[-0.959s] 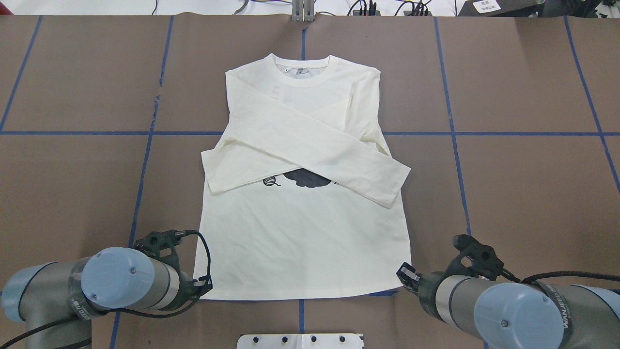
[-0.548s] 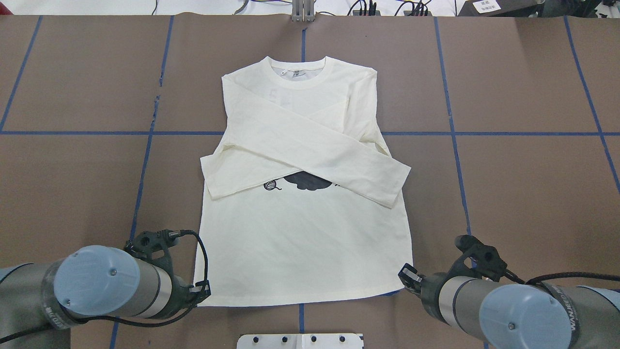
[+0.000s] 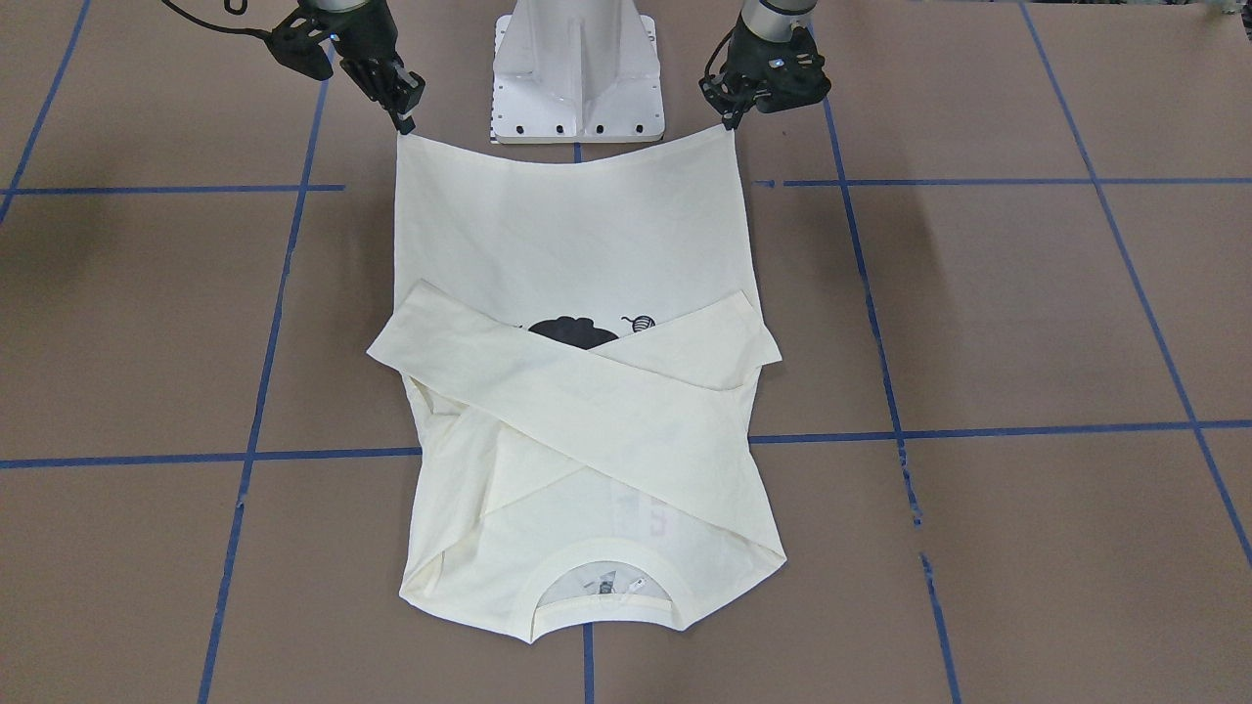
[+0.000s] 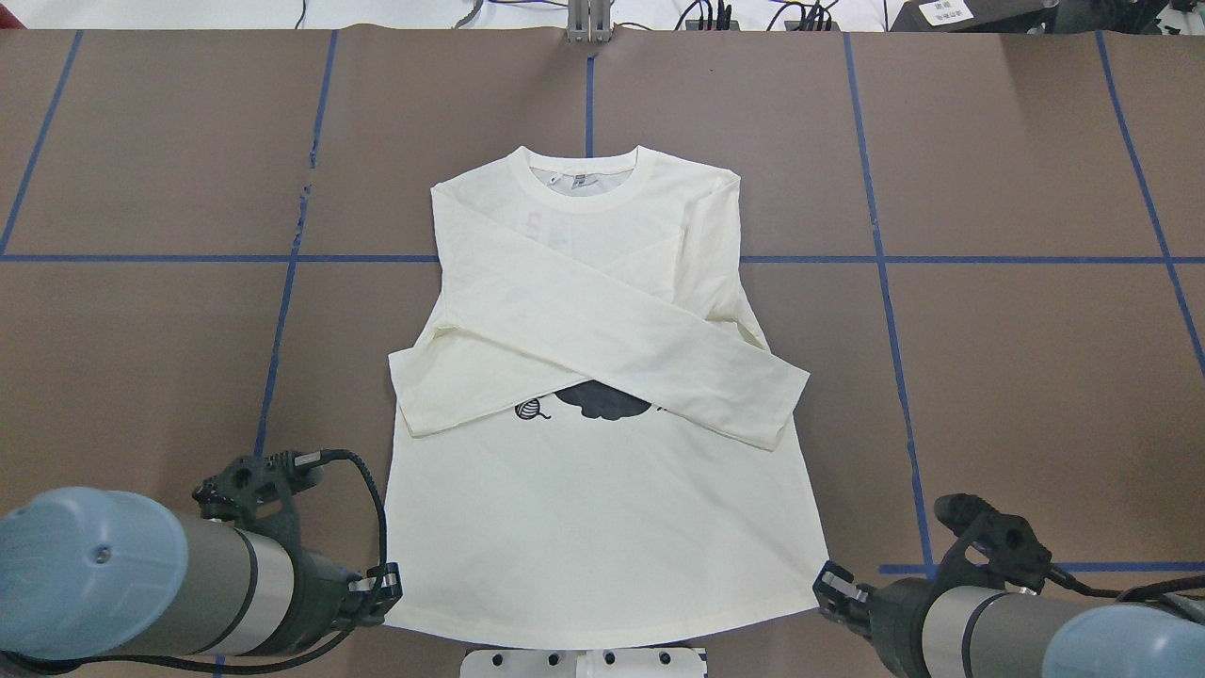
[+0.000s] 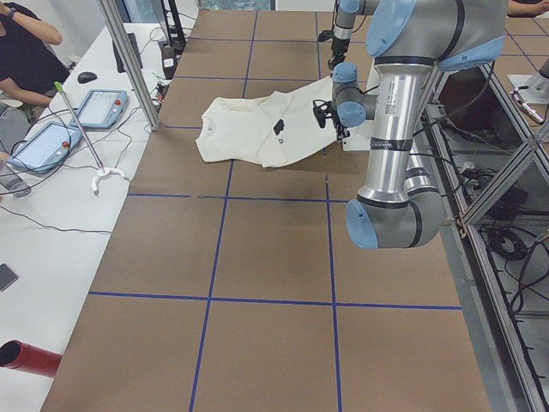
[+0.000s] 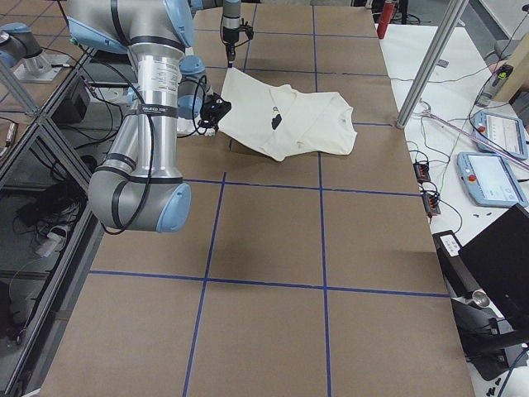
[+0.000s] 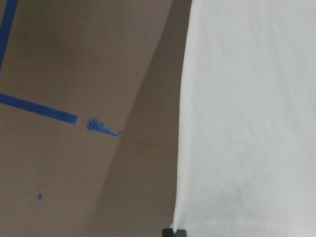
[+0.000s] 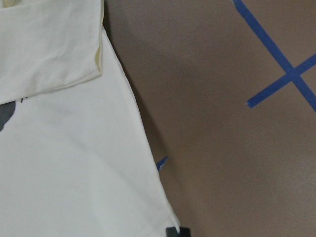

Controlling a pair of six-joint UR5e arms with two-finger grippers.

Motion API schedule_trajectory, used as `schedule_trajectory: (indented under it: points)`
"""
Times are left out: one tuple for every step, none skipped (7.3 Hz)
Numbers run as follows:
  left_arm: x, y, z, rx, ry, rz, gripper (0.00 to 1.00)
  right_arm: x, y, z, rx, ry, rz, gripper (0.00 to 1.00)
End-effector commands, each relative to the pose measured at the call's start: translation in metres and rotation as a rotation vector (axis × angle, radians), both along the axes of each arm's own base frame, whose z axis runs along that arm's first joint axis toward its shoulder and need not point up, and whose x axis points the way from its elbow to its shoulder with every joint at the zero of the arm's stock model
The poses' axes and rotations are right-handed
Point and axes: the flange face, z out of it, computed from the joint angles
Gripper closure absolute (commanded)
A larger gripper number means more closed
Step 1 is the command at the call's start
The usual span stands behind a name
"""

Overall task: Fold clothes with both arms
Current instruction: 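Lift the hem with both grippers and fold it toward the collar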

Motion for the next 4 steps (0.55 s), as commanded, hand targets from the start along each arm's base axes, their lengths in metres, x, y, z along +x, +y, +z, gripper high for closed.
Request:
schedule_trajectory:
  points:
    - [-0.024,-0.055,-0.029,0.086,0.061,-0.104,1.0,0.036,-0.055,-0.01,0.025,-0.017,0.077,1.0]
    - [-0.014,-0.122,-0.038,0.177,0.035,-0.163,1.0,0.033,-0.097,-0.009,0.088,0.012,0.049,1.0]
    - [0.001,-0.177,-0.02,0.206,-0.039,-0.205,1.0,0.013,-0.168,-0.026,0.161,0.037,0.026,1.0]
    - [-0.012,-0.225,-0.012,0.27,-0.06,-0.243,1.0,0.001,-0.234,-0.037,0.132,0.083,0.026,1.0]
